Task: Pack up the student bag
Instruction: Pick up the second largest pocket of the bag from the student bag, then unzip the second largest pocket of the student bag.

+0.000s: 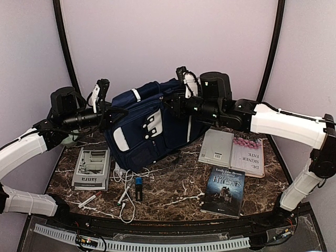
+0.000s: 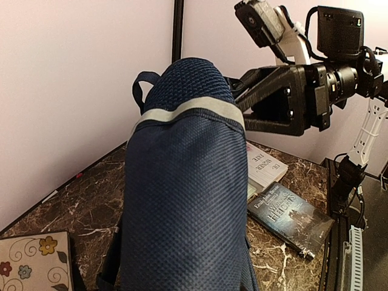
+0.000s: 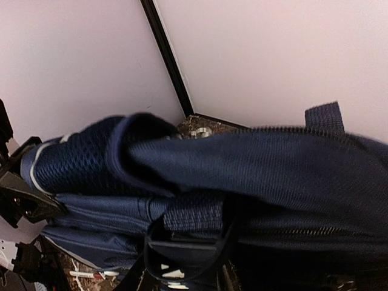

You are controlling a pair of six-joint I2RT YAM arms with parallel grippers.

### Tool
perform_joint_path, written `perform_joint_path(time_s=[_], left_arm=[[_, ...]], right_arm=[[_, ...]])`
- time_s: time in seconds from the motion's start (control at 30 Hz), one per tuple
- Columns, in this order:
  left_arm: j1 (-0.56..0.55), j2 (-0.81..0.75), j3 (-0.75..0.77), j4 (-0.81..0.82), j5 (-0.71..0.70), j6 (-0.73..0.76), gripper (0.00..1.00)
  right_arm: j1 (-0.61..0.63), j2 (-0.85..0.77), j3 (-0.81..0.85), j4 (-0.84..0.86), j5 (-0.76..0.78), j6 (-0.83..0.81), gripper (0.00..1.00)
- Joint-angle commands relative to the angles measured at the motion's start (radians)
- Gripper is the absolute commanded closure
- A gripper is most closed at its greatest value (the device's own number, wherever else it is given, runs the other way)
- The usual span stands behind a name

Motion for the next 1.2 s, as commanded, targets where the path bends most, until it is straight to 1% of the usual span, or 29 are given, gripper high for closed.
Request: perform_joint_path(time_s=[0.0,0.13,0.23,0.33,0.47,0.6,0.83,0.93,1.03,1.17], left_arm=[[-0.004,-0.04,0.02,0.162,0.059,-0.022,1.0],[-0.004,-0.033,0.02,0.167,0.069,-0.031,1.0],[-0.004,-0.033,0.02,0.17,0.07,-0.032,1.0],[-0.003,-0.035,0.021,0.168,0.063,-0.025,1.0],[-0.003,-0.032,0.021,0.168,0.062,-0.02,1.0],[-0.003,-0.027,0.021,0.169,0.066,-0.019,1.0],[-0.004,-0.035,0.02,0.165,0.071,-0.02,1.0],[-0.004,-0.04,0.019,0.161,0.075,-0.017,1.0],[-0.004,-0.044,0.017,0.155,0.082,-0.011,1.0],[-0.003,-0.05,0.015,0.147,0.084,0.0,1.0]], right_arm=[[0.01,-0.006,-0.053,0.067,-0.002,0.007,0.68],[0.019,0.007,-0.037,0.062,0.038,-0.016,0.66],[0.024,0.051,-0.003,0.053,0.042,-0.033,0.67],[0.04,0.06,0.005,0.05,0.053,-0.053,0.68],[0.066,0.06,-0.006,0.051,0.075,-0.076,0.72],[0.086,0.061,-0.005,0.052,0.126,-0.101,0.74],[0.079,0.097,0.025,0.024,0.224,-0.083,0.82],[0.06,0.1,0.026,0.022,0.232,-0.051,0.86],[0.053,0.092,0.017,0.041,0.214,-0.05,1.0],[0.038,0.069,0.008,0.043,0.178,-0.053,1.0]])
